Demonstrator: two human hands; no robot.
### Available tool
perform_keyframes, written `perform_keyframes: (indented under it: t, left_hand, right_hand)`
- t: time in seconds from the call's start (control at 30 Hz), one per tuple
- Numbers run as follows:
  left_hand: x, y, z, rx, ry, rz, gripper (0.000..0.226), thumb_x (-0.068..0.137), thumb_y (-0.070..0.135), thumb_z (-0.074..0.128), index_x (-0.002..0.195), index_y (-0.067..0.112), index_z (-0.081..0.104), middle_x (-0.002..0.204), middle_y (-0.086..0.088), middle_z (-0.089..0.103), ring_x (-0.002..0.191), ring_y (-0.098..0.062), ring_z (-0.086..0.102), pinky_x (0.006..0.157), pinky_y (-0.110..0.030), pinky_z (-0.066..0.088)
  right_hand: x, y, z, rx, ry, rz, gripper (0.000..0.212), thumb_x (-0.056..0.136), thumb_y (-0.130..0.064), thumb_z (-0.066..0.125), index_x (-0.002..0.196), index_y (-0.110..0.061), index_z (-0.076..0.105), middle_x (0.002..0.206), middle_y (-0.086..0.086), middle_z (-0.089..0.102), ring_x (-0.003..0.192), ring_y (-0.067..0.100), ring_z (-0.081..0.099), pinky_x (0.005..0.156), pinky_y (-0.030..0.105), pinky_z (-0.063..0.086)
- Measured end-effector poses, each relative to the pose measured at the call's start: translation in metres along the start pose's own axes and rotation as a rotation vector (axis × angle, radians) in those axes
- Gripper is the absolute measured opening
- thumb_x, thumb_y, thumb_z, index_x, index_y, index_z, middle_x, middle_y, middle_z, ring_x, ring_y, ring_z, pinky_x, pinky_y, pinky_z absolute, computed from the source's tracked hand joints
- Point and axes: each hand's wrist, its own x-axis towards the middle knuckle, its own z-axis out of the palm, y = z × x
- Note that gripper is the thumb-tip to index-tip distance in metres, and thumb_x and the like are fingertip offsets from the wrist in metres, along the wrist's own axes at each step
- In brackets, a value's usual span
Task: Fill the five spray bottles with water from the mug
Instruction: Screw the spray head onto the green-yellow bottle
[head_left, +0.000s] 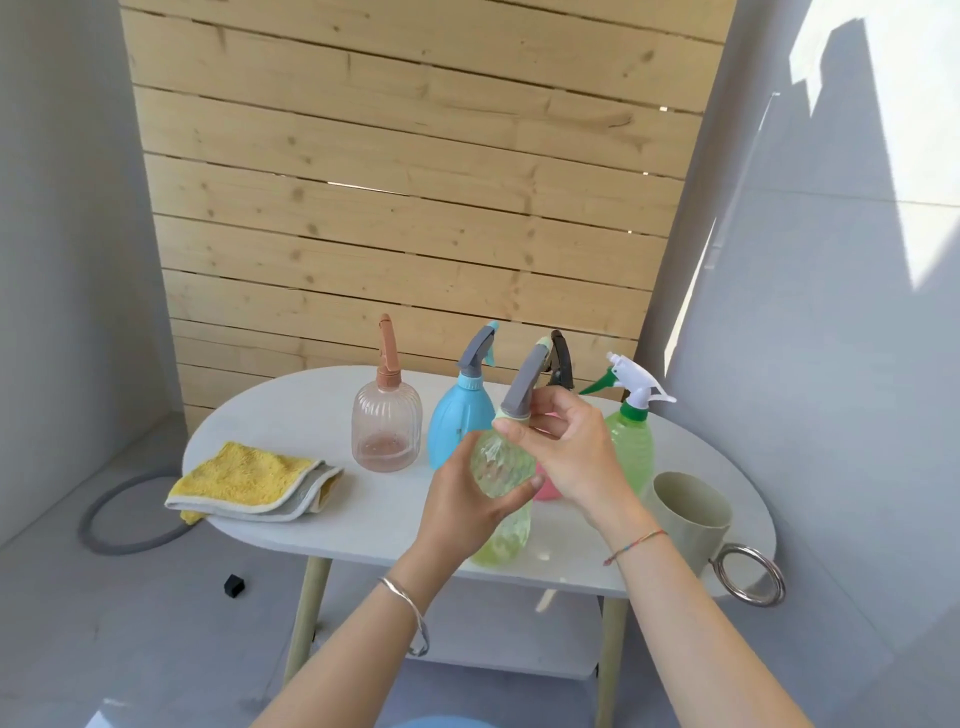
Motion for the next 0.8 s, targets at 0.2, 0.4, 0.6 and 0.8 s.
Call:
perform_keyframes:
  t: [0.2,0.4,0.6,0.8]
  left_hand:
    - [0.000,-0.005,0.011,0.011,-0.012,-0.045,0.064,0.073,0.046,0.081,0.123,0.020,0.051,0.108,0.013,0.062,0.103,-0.007,0.058,0.073,-0.007,0.039]
    - [0.010,0.025,-0.055,0.106,-0.398,-0.218,0.093,0.075,0.068,0.061,0.151,0.024,0.028,0.147,0.010,0.036,0.142,-0.013,0.031,0.112,-0.030,0.028]
    - [0.039,0.085,-0.067,-0.121,-0.104,0.048,0.034,0.102,0.040,0.042,0.122,0.021,0.062,0.119,0.007,0.065,0.109,-0.003,0.055,0.088,0.006,0.026]
    - [0.064,0.083,-0.039,-0.149,-0.321,-0.063,0.046,0.098,0.041,0.052,0.138,0.019,0.050,0.131,0.010,0.059,0.119,-0.002,0.053,0.084,-0.005,0.039]
  right_hand:
    - [0.000,0.010,-0.004,0.015,0.001,0.036,0.022,0.076,-0.016,0.080,0.090,-0.021,0.063,0.090,-0.008,0.071,0.079,-0.003,0.066,0.063,0.013,0.049]
    - [-0.001,0.010,-0.005,0.030,-0.009,0.020,0.026,0.076,-0.014,0.079,0.098,-0.013,0.065,0.093,-0.006,0.070,0.079,-0.005,0.065,0.073,0.010,0.049]
    - [0.000,0.012,-0.004,0.078,-0.019,0.035,0.027,0.080,-0.011,0.076,0.104,-0.005,0.067,0.105,0.008,0.071,0.085,0.008,0.066,0.076,0.013,0.049]
    - [0.000,0.010,-0.006,0.075,-0.078,0.013,0.023,0.084,-0.011,0.072,0.106,-0.007,0.068,0.099,0.002,0.072,0.087,0.003,0.067,0.081,0.015,0.049]
